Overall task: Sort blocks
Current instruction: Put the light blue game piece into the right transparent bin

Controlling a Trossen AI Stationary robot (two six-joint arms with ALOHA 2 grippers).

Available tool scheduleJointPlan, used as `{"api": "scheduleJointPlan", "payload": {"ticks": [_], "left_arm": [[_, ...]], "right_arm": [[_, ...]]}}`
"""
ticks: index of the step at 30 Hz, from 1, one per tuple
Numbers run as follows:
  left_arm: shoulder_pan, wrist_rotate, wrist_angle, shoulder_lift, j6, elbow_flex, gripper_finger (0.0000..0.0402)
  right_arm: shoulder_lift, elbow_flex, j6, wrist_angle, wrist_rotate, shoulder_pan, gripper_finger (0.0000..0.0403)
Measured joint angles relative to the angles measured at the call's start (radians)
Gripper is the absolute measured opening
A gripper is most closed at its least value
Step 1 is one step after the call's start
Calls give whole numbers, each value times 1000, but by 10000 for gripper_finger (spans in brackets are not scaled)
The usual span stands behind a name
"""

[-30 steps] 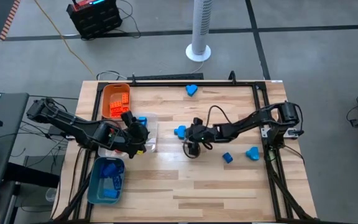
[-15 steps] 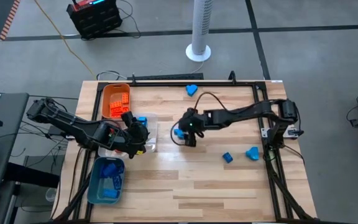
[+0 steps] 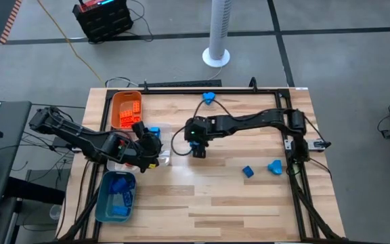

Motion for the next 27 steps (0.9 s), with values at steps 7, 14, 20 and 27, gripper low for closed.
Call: {"api": "scheduleJointPlan", "payload": {"ticks": [7,14,20,27], "left_arm": [[0,18,-26,0,-16,0,254],[-1,19,-35,0,-17,0,254],[-1,20,-46,0,-23,0,254],[-1,21,-48,0,-27,0,254]], "right_arm": [[114,154,-4,-152,0,-10,286],[171,166,-17,-184,0,-32,286],[196,168,-19,-222,2,-39,286],[200,167,-47,-281,2,-38,285]]}}
